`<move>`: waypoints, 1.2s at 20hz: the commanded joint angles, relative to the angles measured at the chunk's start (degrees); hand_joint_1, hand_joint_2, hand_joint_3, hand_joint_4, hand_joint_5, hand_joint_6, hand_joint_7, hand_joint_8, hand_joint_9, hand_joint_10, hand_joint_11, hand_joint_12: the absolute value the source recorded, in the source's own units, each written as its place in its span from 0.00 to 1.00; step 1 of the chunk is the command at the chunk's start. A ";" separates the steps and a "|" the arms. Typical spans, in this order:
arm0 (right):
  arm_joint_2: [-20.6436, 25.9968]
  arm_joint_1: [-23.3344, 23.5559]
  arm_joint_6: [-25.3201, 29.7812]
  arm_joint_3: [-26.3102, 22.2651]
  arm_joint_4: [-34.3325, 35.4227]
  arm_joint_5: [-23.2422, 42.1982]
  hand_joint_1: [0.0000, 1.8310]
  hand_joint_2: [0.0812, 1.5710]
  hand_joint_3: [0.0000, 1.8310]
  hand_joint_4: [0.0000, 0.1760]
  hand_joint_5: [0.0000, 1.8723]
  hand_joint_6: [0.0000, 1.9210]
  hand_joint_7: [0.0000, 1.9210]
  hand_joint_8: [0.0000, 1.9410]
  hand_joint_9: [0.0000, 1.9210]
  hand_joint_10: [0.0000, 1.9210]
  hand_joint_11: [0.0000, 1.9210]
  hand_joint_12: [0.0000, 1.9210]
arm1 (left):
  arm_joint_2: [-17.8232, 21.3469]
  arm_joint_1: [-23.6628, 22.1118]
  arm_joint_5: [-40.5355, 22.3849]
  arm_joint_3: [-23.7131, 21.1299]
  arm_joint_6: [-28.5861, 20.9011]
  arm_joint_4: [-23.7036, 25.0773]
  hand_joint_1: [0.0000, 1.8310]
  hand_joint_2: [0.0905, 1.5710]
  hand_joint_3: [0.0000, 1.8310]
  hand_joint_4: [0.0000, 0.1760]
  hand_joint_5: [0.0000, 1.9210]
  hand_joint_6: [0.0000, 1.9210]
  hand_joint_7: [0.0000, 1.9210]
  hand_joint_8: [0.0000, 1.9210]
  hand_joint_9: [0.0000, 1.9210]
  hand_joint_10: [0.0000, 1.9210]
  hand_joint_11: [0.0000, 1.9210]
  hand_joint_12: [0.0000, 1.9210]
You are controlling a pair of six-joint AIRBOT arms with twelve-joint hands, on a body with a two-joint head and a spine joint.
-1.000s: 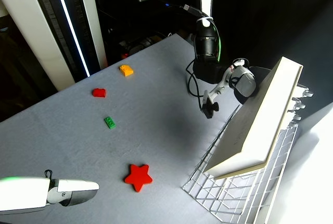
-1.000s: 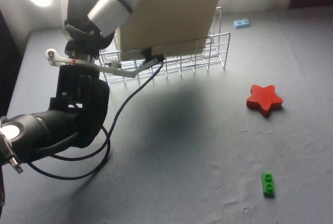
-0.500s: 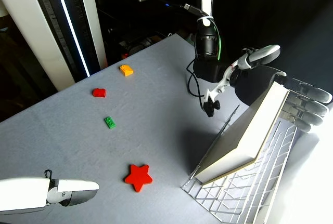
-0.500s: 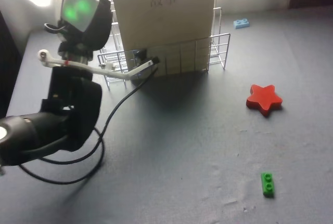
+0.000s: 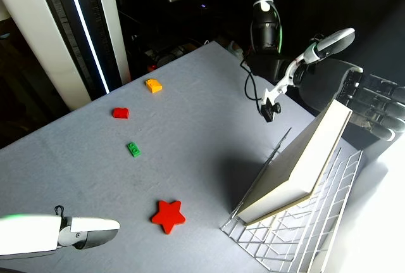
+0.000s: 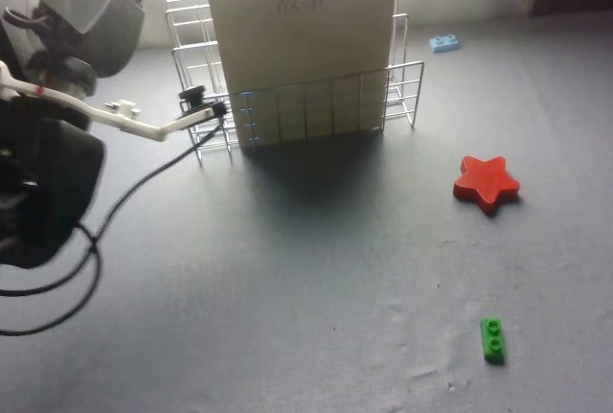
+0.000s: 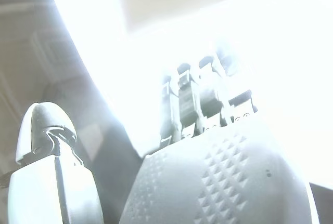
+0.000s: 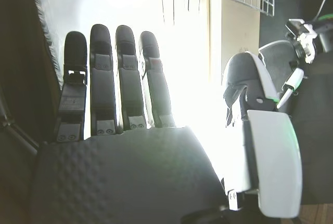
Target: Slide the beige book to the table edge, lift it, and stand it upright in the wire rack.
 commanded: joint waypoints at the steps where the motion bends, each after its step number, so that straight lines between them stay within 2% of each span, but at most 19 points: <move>1: 0.41 1.09 -0.11 0.06 2.07 -1.96 0.12 0.72 0.00 0.00 0.21 0.00 0.21 0.00 0.20 0.00 0.00 0.55 | 1.82 -0.69 -4.78 -0.23 0.25 0.35 0.31 0.60 0.00 0.18 0.20 0.00 0.17 0.00 0.12 0.00 0.00 0.34; 2: 0.41 1.15 -0.60 -0.22 2.07 -1.74 0.13 0.72 0.00 0.00 0.21 0.00 0.20 0.00 0.20 0.00 0.00 0.56 | 5.83 -0.94 -2.58 -3.29 4.08 0.58 0.31 0.60 0.00 0.13 0.21 0.00 0.18 0.00 0.14 0.00 0.00 0.38; 4: 0.46 1.08 -1.15 -0.72 2.06 -1.61 0.15 0.72 0.00 0.00 0.21 0.00 0.21 0.00 0.21 0.00 0.00 0.57 | 10.89 -1.74 0.92 -7.48 7.70 0.92 0.31 0.60 0.00 0.05 0.22 0.00 0.19 0.00 0.15 0.01 0.00 0.44; 5: 0.46 0.98 -1.60 -1.03 2.06 -1.61 0.16 0.72 0.00 0.00 0.22 0.00 0.22 0.00 0.22 0.00 0.00 0.58 | 13.19 -2.29 2.70 -9.24 9.87 1.24 0.32 0.59 0.00 0.00 0.22 0.00 0.19 0.00 0.15 0.00 0.00 0.41; 9: 0.42 1.61 -4.17 -2.62 2.06 0.33 0.18 0.71 0.00 0.00 0.25 0.01 0.26 0.01 0.25 0.01 0.03 0.60 | 24.32 -7.06 12.01 -16.97 15.54 4.27 0.31 0.60 0.00 0.00 0.25 0.01 0.23 0.01 0.19 0.01 0.00 0.50; 10: 0.42 1.86 -4.68 -2.91 2.06 0.90 0.18 0.71 0.00 0.00 0.27 0.01 0.28 0.01 0.27 0.01 0.05 0.60 | 25.60 -8.57 13.08 -18.10 16.92 4.30 0.31 0.61 0.00 0.00 0.26 0.01 0.24 0.01 0.21 0.01 0.00 0.52; 12: 0.37 2.34 -6.97 -3.75 2.06 1.07 0.21 0.71 0.00 0.00 0.34 0.01 0.35 0.01 0.35 0.02 0.13 0.62 | 27.64 -10.30 13.18 -19.97 18.59 4.36 0.29 0.64 0.00 0.00 0.34 0.01 0.35 0.02 0.33 0.05 0.08 0.60; 13: 0.35 2.44 -8.61 -4.30 2.06 1.07 0.22 0.72 0.00 0.00 0.42 0.01 0.45 0.02 0.43 0.12 0.20 0.71 | 28.35 -11.09 13.07 -20.99 19.38 4.59 0.27 0.68 0.00 0.00 0.40 0.01 0.43 0.05 0.38 0.17 0.16 0.65; 14: 0.35 2.44 -9.15 -4.52 2.06 1.09 0.22 0.72 0.00 0.00 0.42 0.01 0.45 0.02 0.43 0.12 0.20 0.71 | 28.63 -11.40 13.10 -21.42 19.66 4.71 0.27 0.68 0.00 0.00 0.40 0.01 0.43 0.05 0.38 0.17 0.16 0.65; 15: 0.35 2.44 -9.90 -4.91 2.07 1.11 0.22 0.74 0.00 0.00 0.47 0.03 0.51 0.06 0.39 0.41 0.25 0.82 | 29.27 -11.85 13.11 -22.45 20.53 4.79 0.28 0.71 0.00 0.00 0.45 0.02 0.46 0.11 0.36 0.38 0.20 0.72; 16: 0.36 2.45 -10.05 -5.10 2.07 1.15 0.22 0.74 0.00 0.00 0.48 0.03 0.51 0.08 0.35 0.55 0.25 0.85 | 29.78 -12.10 13.23 -23.27 21.07 4.95 0.28 0.71 0.00 0.00 0.46 0.03 0.43 0.21 0.33 0.49 0.22 0.73; 17: 0.37 2.45 -10.11 -5.26 2.07 1.38 0.24 0.74 0.00 0.00 0.46 0.26 0.46 0.34 0.34 0.71 0.28 0.94 | 30.43 -12.15 13.38 -24.38 21.68 5.26 0.29 0.74 0.00 0.00 0.46 0.14 0.39 0.44 0.34 0.62 0.25 0.81; 18: 0.37 2.44 -10.12 -5.47 2.07 1.98 0.24 0.75 0.00 0.00 0.40 0.52 0.39 0.59 0.33 0.83 0.31 0.99 | 31.48 -12.06 13.78 -26.22 22.89 5.30 0.29 0.76 0.00 0.00 0.41 0.41 0.37 0.59 0.35 0.69 0.28 0.86; 19: 0.37 2.45 -10.12 -5.59 2.07 2.31 0.24 0.73 0.00 0.00 0.37 0.72 0.41 0.77 0.38 0.92 0.38 1.00 | 32.24 -11.85 14.21 -27.39 23.46 5.67 0.29 0.77 0.00 0.00 0.40 0.65 0.38 0.70 0.35 0.78 0.28 0.91; 20: 0.37 2.46 -10.12 -5.65 2.08 2.36 0.27 0.72 0.00 0.00 0.38 0.83 0.44 0.90 0.44 0.98 0.46 1.00 | 33.01 -11.74 15.08 -28.39 23.62 6.47 0.28 0.78 0.00 0.00 0.39 0.82 0.37 0.80 0.34 0.90 0.29 0.98; 21: 0.37 2.47 -10.12 -5.67 2.08 2.36 0.28 0.72 0.00 0.00 0.38 0.86 0.45 0.93 0.46 1.00 0.48 1.00 | 33.71 -11.82 16.01 -29.23 24.01 7.59 0.28 0.79 0.00 0.00 0.38 0.87 0.37 0.83 0.34 0.93 0.29 1.00; 22: 0.37 2.51 -10.15 -5.71 2.08 2.51 0.30 0.73 0.00 0.00 0.39 0.92 0.49 0.99 0.53 1.00 0.55 1.00 | 34.33 -12.11 16.55 -29.81 25.05 8.66 0.25 0.81 0.00 0.26 0.39 0.96 0.37 0.93 0.34 0.99 0.27 1.00; 23: 0.34 2.57 -10.23 -5.73 2.08 2.72 0.32 0.73 0.00 0.00 0.44 0.98 0.55 1.00 0.62 1.00 0.64 1.00 | 34.69 -12.53 16.85 -30.14 26.33 8.70 0.23 0.82 0.00 0.41 0.43 0.99 0.39 0.99 0.37 1.00 0.30 1.00; 24: 0.31 2.64 -10.69 -5.89 2.08 3.24 0.30 0.74 0.00 0.00 0.55 1.00 0.65 1.00 0.73 1.00 0.76 1.00 | 35.04 -13.25 17.45 -29.91 26.67 9.45 0.21 0.83 0.01 0.40 0.47 1.00 0.48 1.00 0.48 1.00 0.46 1.00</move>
